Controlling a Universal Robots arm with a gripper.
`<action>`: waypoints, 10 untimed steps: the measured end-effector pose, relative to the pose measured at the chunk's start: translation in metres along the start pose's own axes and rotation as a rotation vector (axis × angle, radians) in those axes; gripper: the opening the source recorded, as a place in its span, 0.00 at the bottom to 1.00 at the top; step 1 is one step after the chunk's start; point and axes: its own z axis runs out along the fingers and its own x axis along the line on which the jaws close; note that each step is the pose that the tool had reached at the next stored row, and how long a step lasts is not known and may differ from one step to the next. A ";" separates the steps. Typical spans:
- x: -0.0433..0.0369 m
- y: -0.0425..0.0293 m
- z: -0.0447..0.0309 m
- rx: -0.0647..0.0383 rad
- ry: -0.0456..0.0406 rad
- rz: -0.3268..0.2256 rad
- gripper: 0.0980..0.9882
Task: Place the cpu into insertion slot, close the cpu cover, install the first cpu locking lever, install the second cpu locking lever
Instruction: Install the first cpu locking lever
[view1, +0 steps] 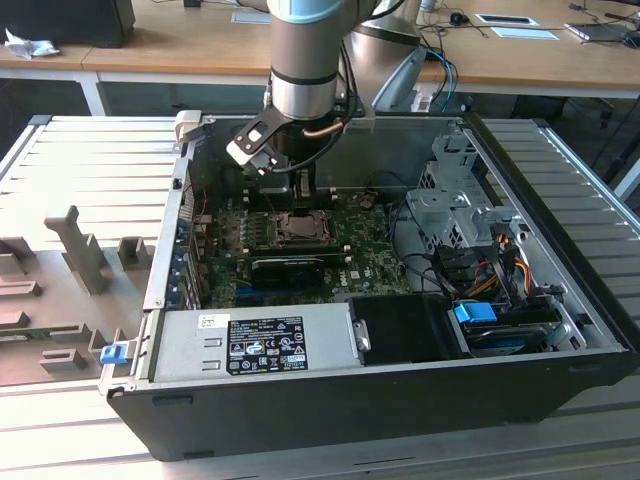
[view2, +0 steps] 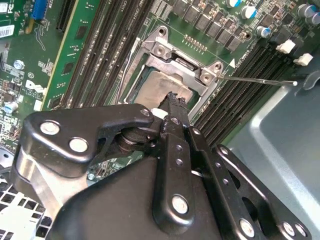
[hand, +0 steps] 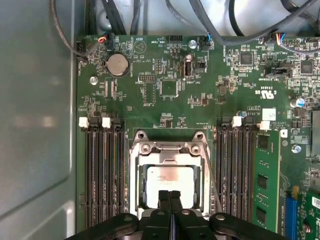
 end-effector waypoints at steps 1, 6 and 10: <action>0.0001 0.0000 -0.0024 0.000 0.0001 0.000 0.01; 0.0002 0.0001 -0.0094 0.000 -0.0009 0.000 0.01; 0.0003 0.0002 -0.0146 0.000 -0.0016 0.000 0.01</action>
